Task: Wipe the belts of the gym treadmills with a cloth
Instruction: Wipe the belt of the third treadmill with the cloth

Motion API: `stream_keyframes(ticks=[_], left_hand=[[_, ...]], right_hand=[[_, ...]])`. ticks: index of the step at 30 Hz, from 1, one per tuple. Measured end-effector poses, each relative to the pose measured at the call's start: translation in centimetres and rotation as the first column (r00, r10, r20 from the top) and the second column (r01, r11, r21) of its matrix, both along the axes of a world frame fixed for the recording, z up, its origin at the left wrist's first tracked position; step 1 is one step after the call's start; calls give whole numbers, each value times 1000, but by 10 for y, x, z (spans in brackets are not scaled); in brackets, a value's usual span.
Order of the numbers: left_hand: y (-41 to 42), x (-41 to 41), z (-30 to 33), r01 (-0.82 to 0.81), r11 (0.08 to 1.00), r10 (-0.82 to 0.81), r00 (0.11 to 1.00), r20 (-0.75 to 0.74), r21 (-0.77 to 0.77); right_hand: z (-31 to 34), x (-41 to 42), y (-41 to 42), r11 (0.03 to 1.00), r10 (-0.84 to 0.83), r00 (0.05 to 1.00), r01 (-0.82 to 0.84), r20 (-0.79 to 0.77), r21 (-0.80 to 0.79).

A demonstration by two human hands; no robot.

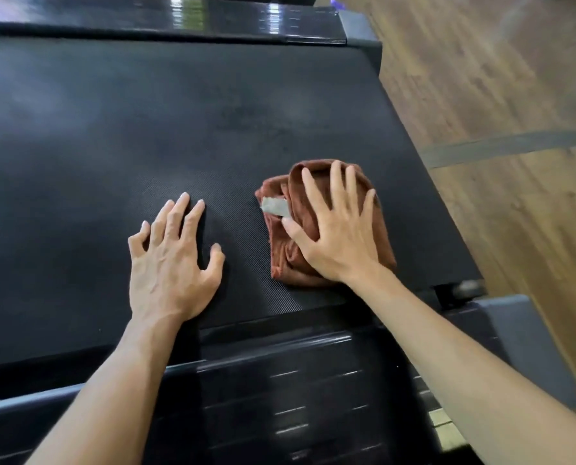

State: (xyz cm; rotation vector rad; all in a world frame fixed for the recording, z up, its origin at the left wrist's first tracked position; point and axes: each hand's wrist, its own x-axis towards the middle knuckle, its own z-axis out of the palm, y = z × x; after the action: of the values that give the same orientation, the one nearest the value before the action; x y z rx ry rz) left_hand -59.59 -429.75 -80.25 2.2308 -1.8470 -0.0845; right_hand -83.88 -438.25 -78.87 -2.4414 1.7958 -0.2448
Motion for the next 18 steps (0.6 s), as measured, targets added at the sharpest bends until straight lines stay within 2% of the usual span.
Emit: stream_keyframes(ticks=[3, 7, 10, 12, 14, 16, 18], left_hand=[[0, 0, -1, -1, 1000, 1, 1000, -3, -1], [0, 0, -1, -1, 1000, 1, 1000, -9, -3], [0, 0, -1, -2, 1000, 2, 1000, -8, -5], [0, 0, -1, -4, 1000, 4, 1000, -8, -8], [0, 0, -1, -7, 1000, 7, 1000, -5, -6], [0, 0, -1, -4, 1000, 4, 1000, -3, -3], [0, 0, 0, -3, 1000, 3, 1000, -4, -2]], right_hand=[[2, -12, 15, 998, -43, 994, 49, 103, -51], [5, -14, 19, 995, 10, 1000, -7, -24, 100], [7, -14, 24, 994, 16, 1000, -17, 14, 111], [12, -13, 32, 997, -26, 992, 17, 127, 70], [18, -11, 43, 999, -23, 964, 35, 264, -39], [21, -14, 56, 993, 47, 951, -12, 307, -115], [21, -18, 67, 989, 122, 946, -92, 300, -111]])
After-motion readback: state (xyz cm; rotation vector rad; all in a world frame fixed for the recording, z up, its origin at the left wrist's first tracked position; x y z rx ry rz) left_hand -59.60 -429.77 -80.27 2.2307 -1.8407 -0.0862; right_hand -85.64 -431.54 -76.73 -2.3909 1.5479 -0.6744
